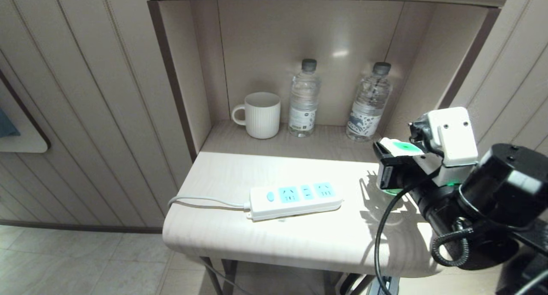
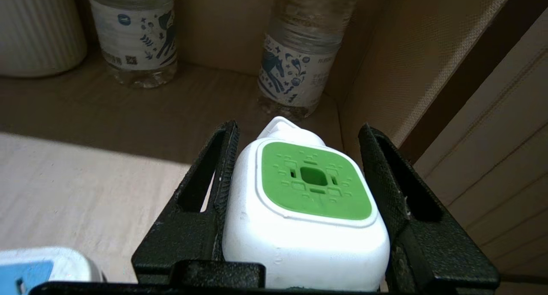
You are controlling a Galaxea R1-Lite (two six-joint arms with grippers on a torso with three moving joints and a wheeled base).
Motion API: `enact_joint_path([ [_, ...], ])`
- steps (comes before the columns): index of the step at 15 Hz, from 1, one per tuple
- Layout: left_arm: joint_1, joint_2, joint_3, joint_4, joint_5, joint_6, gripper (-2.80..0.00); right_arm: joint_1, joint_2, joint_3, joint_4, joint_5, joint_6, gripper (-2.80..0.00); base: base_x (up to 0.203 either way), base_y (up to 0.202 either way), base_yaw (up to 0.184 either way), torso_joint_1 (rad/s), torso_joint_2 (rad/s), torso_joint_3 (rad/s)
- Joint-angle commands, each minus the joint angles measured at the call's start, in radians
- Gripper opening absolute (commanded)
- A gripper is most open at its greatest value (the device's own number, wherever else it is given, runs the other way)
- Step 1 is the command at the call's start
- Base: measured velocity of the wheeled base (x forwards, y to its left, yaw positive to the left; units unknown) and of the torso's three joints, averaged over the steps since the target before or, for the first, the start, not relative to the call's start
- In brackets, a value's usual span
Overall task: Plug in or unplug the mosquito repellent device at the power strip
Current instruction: Place the mosquito repellent liquid on the table
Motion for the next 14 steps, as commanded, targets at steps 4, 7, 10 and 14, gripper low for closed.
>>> enact_joint_path([
  [4,0.000,0.000,0.000,-0.001,0.000,0.001,-2.80,-0.004,0.220,-0.021,-0.282,-0.099,-0.051,-2.80,0.000,0.000,0.000,0.000,0.00,0.000],
  [7,0.000,0.000,0.000,0.001,0.000,0.001,-2.80,-0.010,0.234,-0.037,-0.282,-0.099,-0.051,-2.80,0.000,0.000,0.000,0.000,0.00,0.000],
  [10,0.000,0.000,0.000,-0.001,0.000,0.001,-2.80,-0.011,0.246,-0.049,-0.282,-0.101,-0.048,-2.80,0.000,0.000,0.000,0.000,0.00,0.000],
  [14,0.000,0.000,0.000,0.001,0.000,0.001,-2.80,-0.033,0.251,-0.049,-0.282,-0.102,-0.048,-2.80,0.000,0.000,0.000,0.000,0.00,0.000],
])
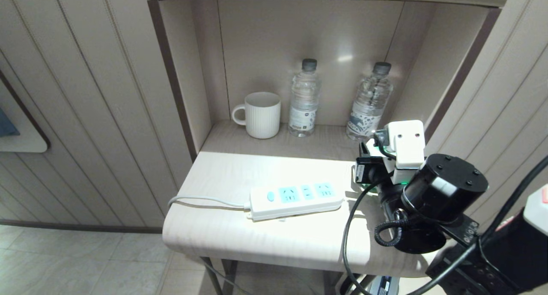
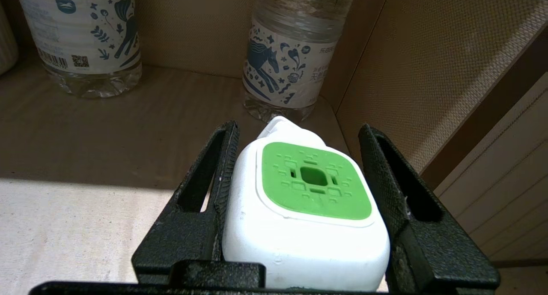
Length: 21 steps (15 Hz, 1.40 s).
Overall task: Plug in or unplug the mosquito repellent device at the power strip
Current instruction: Place the mosquito repellent liquid on the table, then pick up the mosquito repellent liquid
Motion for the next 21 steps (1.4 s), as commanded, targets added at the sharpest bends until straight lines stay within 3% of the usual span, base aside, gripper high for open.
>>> enact_joint_path([
  [1,0.000,0.000,0.000,0.000,0.000,0.000,-2.80,-0.006,0.007,0.003,-0.046,-0.004,-0.001,-2.80,0.000,0.000,0.000,0.000,0.00,0.000],
  [3,0.000,0.000,0.000,0.000,0.000,0.000,-2.80,-0.007,0.007,0.005,-0.046,-0.004,0.003,-2.80,0.000,0.000,0.000,0.000,0.00,0.000],
  [4,0.000,0.000,0.000,0.000,0.000,0.000,-2.80,-0.010,0.007,0.004,-0.046,-0.004,0.003,0.00,0.000,0.000,0.000,0.000,0.00,0.000],
  [21,0.000,0.000,0.000,0.000,0.000,0.000,-2.80,-0.005,-0.125,0.043,-0.046,-0.001,-0.009,0.00,0.000,0.000,0.000,0.000,0.00,0.000],
])
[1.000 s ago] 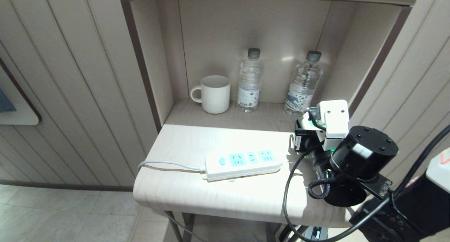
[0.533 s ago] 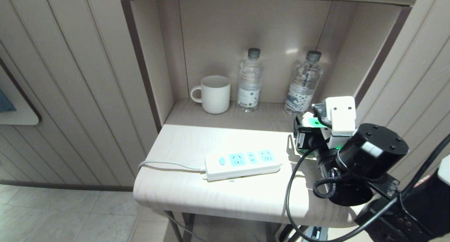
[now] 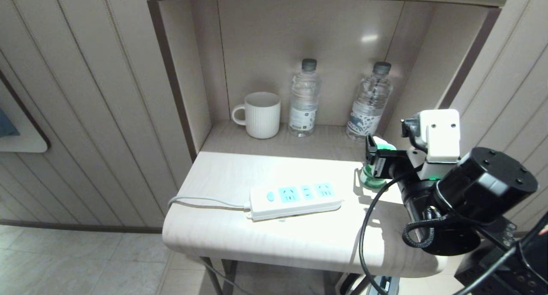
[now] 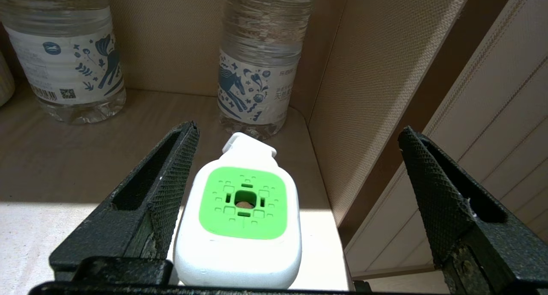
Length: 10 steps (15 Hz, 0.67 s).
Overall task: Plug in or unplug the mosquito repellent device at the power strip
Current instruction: Pick up the mosquito repellent liquid
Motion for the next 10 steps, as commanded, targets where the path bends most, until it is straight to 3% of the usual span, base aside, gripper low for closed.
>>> enact_joint_path([
  [1,0.000,0.000,0.000,0.000,0.000,0.000,-2.80,0.002,-0.014,-0.003,-0.048,-0.004,-0.002,0.00,0.000,0.000,0.000,0.000,0.00,0.000],
  [6,0.000,0.000,0.000,0.000,0.000,0.000,-2.80,0.026,-0.076,-0.012,-0.044,-0.005,-0.044,0.00,0.000,0.000,0.000,0.000,0.00,0.000],
  [10,0.000,0.000,0.000,0.001,0.000,0.000,-2.80,0.058,-0.181,-0.035,0.053,-0.008,-0.051,0.00,0.000,0.000,0.000,0.000,0.00,0.000],
])
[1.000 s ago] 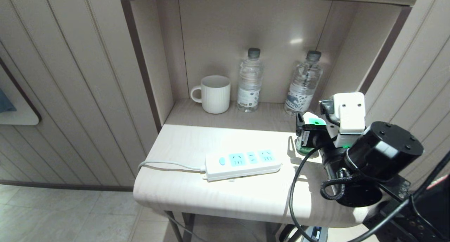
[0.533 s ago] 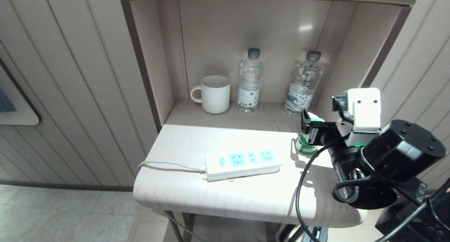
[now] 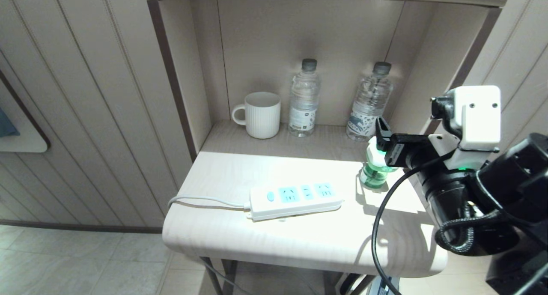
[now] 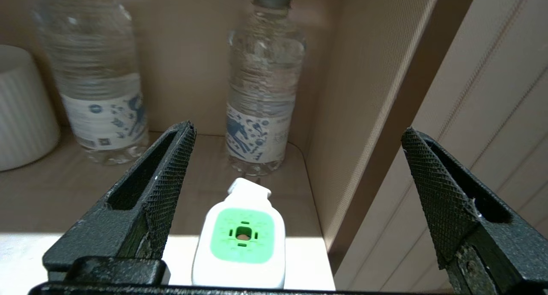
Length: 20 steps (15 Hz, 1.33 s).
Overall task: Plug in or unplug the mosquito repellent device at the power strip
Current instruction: Pick up the mosquito repellent liquid
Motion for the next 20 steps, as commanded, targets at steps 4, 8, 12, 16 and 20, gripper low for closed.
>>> enact_joint_path([
  [4,0.000,0.000,0.000,0.000,0.000,0.000,-2.80,0.017,-0.211,-0.047,0.238,-0.027,-0.001,-2.80,0.000,0.000,0.000,0.000,0.00,0.000],
  [8,0.000,0.000,0.000,0.000,0.000,0.000,-2.80,0.010,-0.408,-0.098,0.602,-0.036,-0.002,-2.80,0.000,0.000,0.000,0.000,0.00,0.000],
  [12,0.000,0.000,0.000,0.001,0.000,0.000,-2.80,-0.014,-0.618,-0.126,0.901,-0.077,0.009,-2.80,0.000,0.000,0.000,0.000,0.00,0.000],
  [16,0.000,0.000,0.000,0.001,0.000,0.000,-2.80,-0.310,-0.746,-0.095,1.010,-0.148,0.043,-2.80,0.000,0.000,0.000,0.000,0.00,0.000],
  [20,0.000,0.000,0.000,0.000,0.000,0.000,-2.80,-0.551,-0.996,0.090,1.047,-0.157,0.051,-2.80,0.000,0.000,0.000,0.000,0.00,0.000],
])
